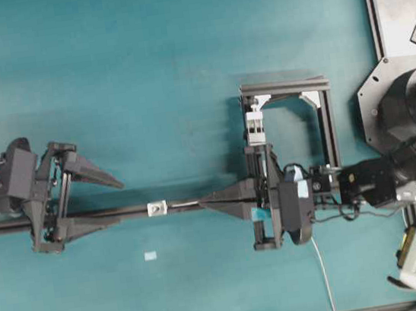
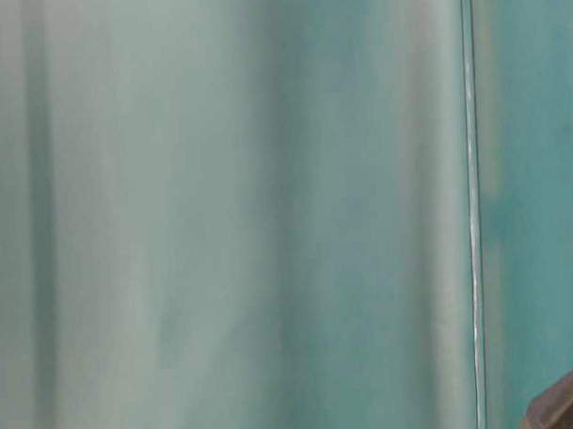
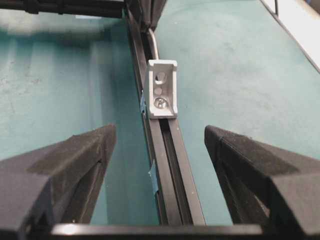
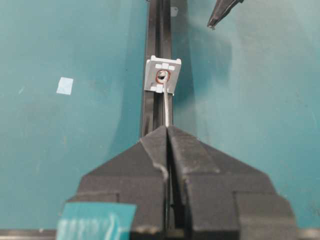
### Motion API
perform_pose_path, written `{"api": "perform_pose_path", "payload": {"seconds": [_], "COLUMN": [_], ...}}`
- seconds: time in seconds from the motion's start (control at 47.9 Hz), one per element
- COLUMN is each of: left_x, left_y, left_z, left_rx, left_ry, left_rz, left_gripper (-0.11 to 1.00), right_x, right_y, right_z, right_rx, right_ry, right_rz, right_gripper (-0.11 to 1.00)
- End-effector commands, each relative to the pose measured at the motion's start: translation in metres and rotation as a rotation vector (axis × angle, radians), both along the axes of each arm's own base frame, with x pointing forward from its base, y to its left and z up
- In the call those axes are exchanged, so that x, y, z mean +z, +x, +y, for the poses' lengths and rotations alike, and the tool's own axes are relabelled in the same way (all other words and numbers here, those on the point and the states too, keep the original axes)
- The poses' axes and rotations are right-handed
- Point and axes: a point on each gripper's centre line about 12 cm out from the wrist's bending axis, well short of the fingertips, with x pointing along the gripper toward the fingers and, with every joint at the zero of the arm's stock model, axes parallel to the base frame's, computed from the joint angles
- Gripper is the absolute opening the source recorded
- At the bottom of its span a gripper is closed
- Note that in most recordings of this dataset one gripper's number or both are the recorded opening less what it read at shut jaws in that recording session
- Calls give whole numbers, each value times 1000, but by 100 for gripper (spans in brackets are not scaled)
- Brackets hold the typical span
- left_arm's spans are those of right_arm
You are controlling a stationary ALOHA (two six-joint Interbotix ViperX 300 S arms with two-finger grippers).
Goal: Insert the wire into the hole on the right side and pull it with the left arm.
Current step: 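Carry the wire tip down to the white bracket hole on the rail, then push the wire tip leftward through the bracket hole with the right gripper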
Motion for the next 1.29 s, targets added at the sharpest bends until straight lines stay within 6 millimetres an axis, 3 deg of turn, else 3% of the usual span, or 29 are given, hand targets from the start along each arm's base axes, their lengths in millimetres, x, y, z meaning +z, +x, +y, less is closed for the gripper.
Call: {"api": "perform_pose_path", "payload": {"seconds": [0.0,1.273], "left_x": [7,3], "left_y": [3,7], "left_z": [-2,-4], "left_rx": [-3,-4], "left_ry": [-5,3], "left_rz": [-24,18], "left_gripper": [88,88], "right_x": [5,4], "right_y": [3,11], "right_z": [3,4], "right_rx": [1,-14], "right_ry": [7,7], "right_rz": [-29,-44], "right_gripper": [3,3]}}
